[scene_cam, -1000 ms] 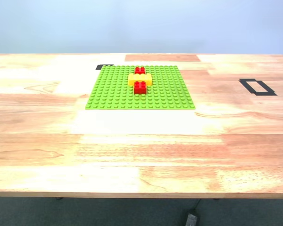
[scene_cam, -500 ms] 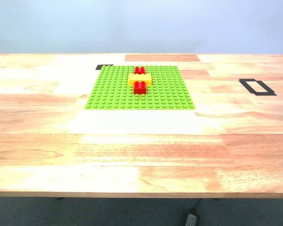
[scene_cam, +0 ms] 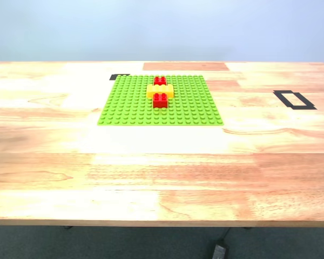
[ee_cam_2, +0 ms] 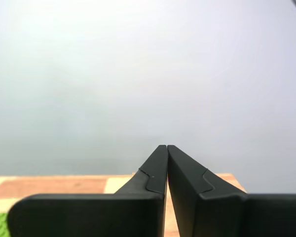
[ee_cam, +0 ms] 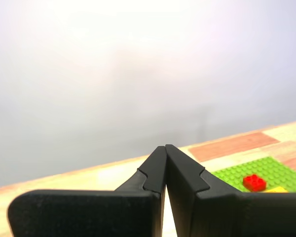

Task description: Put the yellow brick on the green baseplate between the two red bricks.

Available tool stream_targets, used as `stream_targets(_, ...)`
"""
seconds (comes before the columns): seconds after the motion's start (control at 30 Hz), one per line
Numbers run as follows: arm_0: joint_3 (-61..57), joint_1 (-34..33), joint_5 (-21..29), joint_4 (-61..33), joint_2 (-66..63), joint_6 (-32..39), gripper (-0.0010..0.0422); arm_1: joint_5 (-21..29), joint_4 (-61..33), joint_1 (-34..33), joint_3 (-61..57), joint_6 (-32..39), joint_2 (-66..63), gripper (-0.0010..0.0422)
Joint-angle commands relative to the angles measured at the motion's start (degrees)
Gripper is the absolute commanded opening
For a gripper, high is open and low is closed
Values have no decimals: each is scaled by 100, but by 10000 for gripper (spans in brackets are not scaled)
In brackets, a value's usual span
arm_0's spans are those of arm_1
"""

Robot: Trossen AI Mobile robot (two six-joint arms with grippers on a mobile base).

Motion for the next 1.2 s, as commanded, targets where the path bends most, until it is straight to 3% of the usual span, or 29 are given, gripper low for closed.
stream_targets(0.03,-313,2,-9,319,-463,-424,0,-17,17,20,-164,109,-98,-1)
stream_targets(0.2,-522,2,-619,238,-748,-398,0,72,35,4,-286,55,-118,-1)
stream_targets(0.3,-675,2,-599,286,-658,-293,0,332,-70,-26,-358,-7,-92,-1)
stream_targets(0.57,-1119,2,-597,367,-745,-356,0,308,177,-20,-815,243,-111,-1)
stream_targets(0.87,-1207,2,-595,306,-743,-378,0,256,728,-17,-1145,-20,-94,-1)
stream_targets(1.2,-1434,2,-597,903,-695,-658,0,238,839,-17,-1198,48,-87,-1)
